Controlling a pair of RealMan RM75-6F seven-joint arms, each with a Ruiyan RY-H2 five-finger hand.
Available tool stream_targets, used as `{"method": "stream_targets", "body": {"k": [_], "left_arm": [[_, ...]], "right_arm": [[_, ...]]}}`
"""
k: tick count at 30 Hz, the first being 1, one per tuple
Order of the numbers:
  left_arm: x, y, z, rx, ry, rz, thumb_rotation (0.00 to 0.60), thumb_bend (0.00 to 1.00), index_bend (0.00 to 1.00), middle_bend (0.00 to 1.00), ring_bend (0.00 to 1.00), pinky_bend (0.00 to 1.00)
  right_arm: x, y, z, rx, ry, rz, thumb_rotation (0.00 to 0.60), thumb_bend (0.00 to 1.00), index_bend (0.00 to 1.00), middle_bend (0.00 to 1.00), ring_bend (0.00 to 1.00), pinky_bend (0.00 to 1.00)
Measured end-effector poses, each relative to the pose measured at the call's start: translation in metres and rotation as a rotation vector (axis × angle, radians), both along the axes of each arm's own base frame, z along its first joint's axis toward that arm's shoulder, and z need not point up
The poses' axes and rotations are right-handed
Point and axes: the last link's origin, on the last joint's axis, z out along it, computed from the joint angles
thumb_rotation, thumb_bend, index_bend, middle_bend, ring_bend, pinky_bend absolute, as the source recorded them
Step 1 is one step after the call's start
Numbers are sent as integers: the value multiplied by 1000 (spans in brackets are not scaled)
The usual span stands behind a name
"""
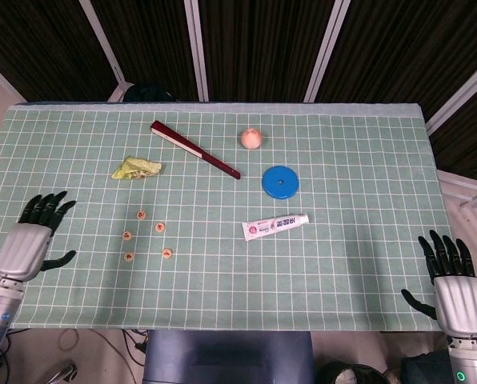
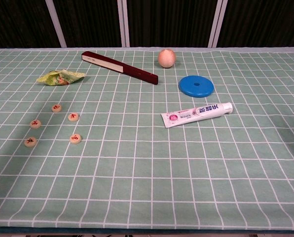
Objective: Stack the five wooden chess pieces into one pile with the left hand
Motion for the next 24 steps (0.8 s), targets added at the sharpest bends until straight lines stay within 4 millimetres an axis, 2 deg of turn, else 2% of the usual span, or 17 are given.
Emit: {"method": "stream_targets", "body": {"k": [5,11,18,24], "left_arm": [[21,18,-29,-66,64,-45,600,181,178,0,0,0],[40,30,-68,-121,118,-73,600,208,241,0,0,0],[58,36,-106,-194,137,-99,600,218,287,0,0,0],[67,34,-128,-243,157,-114,600,218,349,0,0,0]], "right_arm": [[-1,0,1,-4,0,-4,600,233,49,13,0,0],[-1,-1,2,-8,0,-9,600,233,49,13,0,0],[-2,-2,3,-17,-2,-16,600,233,49,13,0,0],[-2,-2,4,-26,-5,-23,600,233,49,13,0,0]]}}
